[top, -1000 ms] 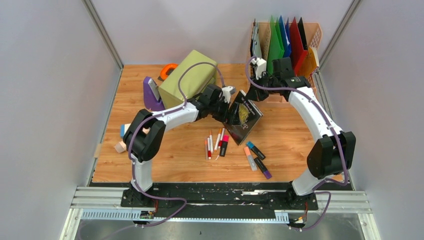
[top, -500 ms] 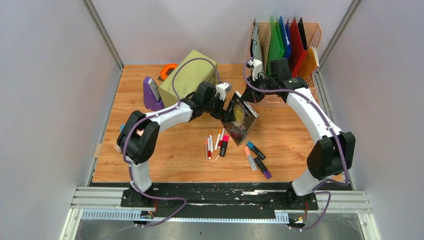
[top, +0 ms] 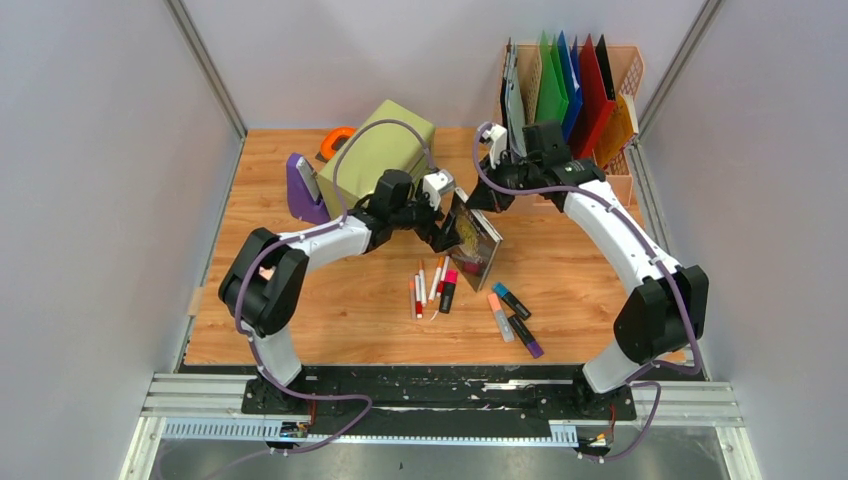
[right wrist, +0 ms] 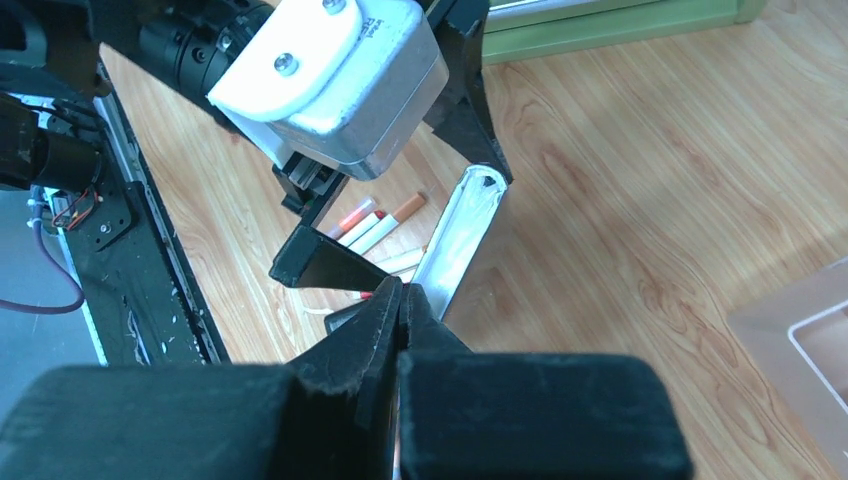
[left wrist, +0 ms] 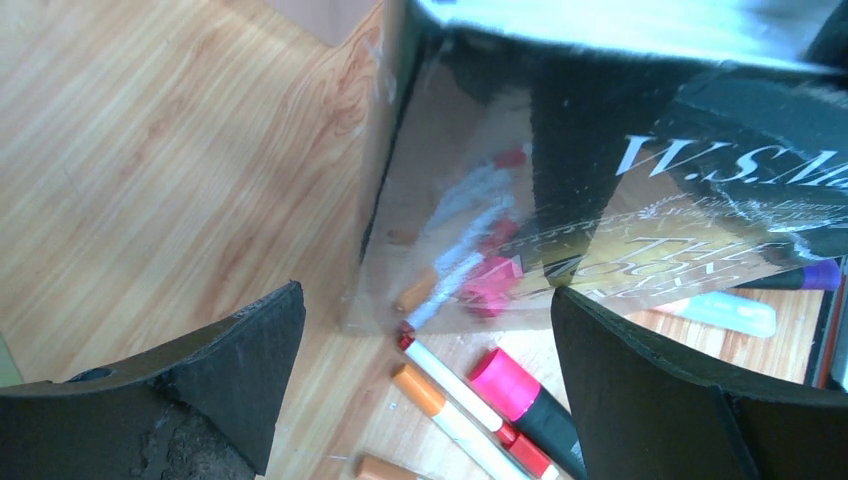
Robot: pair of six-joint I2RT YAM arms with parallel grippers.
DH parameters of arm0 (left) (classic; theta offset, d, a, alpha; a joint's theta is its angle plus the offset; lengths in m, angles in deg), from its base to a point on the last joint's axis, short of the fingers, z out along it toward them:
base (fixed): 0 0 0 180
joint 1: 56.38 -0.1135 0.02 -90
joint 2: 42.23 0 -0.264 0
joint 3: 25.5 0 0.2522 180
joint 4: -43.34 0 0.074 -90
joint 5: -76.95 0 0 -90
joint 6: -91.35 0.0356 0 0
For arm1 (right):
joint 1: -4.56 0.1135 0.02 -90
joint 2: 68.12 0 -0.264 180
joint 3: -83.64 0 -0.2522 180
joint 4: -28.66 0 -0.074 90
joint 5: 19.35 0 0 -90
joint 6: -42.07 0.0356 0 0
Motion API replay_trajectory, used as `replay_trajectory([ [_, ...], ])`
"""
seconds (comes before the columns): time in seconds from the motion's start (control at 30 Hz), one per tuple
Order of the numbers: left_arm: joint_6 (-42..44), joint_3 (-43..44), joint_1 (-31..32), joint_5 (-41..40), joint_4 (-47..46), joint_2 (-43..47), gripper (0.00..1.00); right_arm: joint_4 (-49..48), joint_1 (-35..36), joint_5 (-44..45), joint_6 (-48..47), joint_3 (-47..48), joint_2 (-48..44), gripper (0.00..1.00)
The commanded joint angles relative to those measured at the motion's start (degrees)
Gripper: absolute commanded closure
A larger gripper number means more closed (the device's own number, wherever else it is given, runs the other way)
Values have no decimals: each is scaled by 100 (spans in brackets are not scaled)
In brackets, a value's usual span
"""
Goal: Organize the desk
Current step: Pick up the book from the center of the board.
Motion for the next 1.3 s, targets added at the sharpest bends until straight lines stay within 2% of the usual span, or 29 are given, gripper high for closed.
replay_trajectory([
  [0.0, 608, 21, -221, 690, -1188, 417, 0, 849, 200, -223, -68, -321, 38, 100],
  [0.2, 1485, 367, -351, 1475, -502, 450, 0, 869, 262, -119, -117, -324, 71, 100],
  [0.47, 3166, 1652, -390, 2387, 1724, -17, 0, 950, 291, -74, -165, -203, 189, 100],
  [0.57, 3718, 2180, -455, 2987, 2316, -182, 0, 955, 297, -50, -175, -204, 220, 100],
  [0.67, 4247, 2626, -456, 3431, 3351, -373, 1, 964, 290, -35, -184, -207, 239, 100],
  [0.8, 4966, 3017, -455, 3870, 4139, -596, 7, 972, 290, -9, -184, -185, 243, 100],
  [0.97, 5514, 3288, -457, 3884, 5018, -820, 16, 981, 294, 72, -193, -140, 225, 100],
  [1.17, 5628, 3386, -458, 3780, 5121, -928, 30, 1026, 290, 171, -225, -21, 228, 100],
  [1.27, 5504, 3470, -466, 3775, 5005, -996, 34, 1054, 282, 246, -266, 82, 218, 100],
])
